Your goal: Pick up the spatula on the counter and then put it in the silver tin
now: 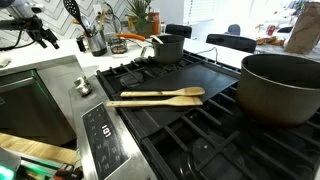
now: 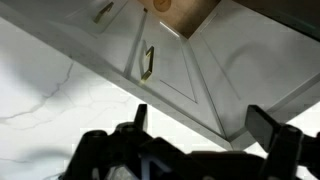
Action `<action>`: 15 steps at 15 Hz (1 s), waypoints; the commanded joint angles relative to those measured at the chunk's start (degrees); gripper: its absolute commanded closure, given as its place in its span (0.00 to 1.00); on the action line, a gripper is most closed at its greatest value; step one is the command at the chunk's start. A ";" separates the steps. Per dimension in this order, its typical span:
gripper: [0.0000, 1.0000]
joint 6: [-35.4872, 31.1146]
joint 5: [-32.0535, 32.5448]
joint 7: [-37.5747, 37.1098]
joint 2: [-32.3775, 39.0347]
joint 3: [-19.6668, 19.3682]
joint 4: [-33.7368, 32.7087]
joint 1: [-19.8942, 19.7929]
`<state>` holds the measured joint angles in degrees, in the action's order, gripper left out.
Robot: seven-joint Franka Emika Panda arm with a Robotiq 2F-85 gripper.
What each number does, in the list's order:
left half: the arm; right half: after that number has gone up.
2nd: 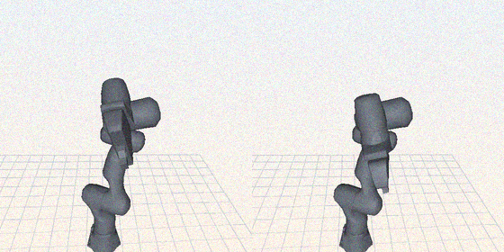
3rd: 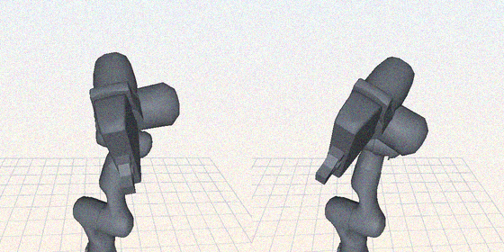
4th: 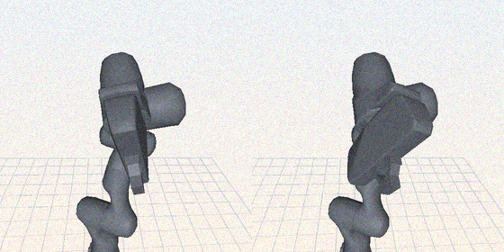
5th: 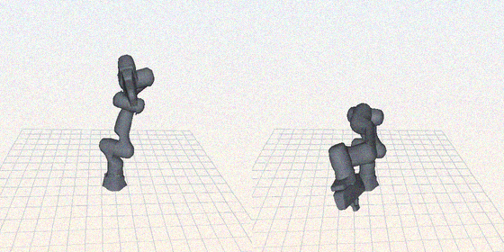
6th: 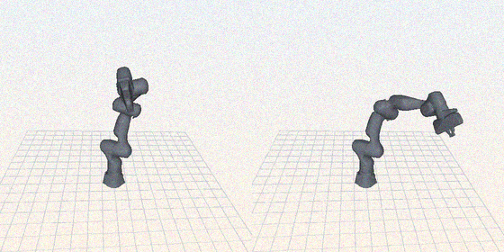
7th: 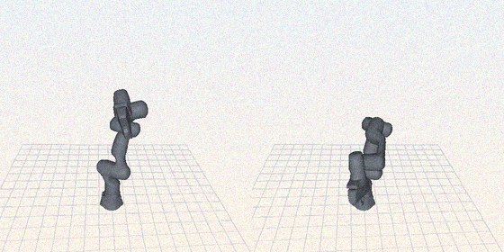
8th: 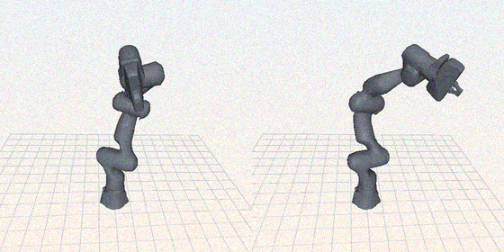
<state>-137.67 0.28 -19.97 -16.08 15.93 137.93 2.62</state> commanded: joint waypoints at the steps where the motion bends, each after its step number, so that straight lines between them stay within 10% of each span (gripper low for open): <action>1: 0.00 0.16 0.49 -0.30 0.07 -1.32 -0.08 1.33; 15: 0.00 0.08 0.23 -0.29 -0.71 -1.83 0.59 1.01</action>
<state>-137.67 0.28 -19.97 -16.08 15.93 137.93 2.62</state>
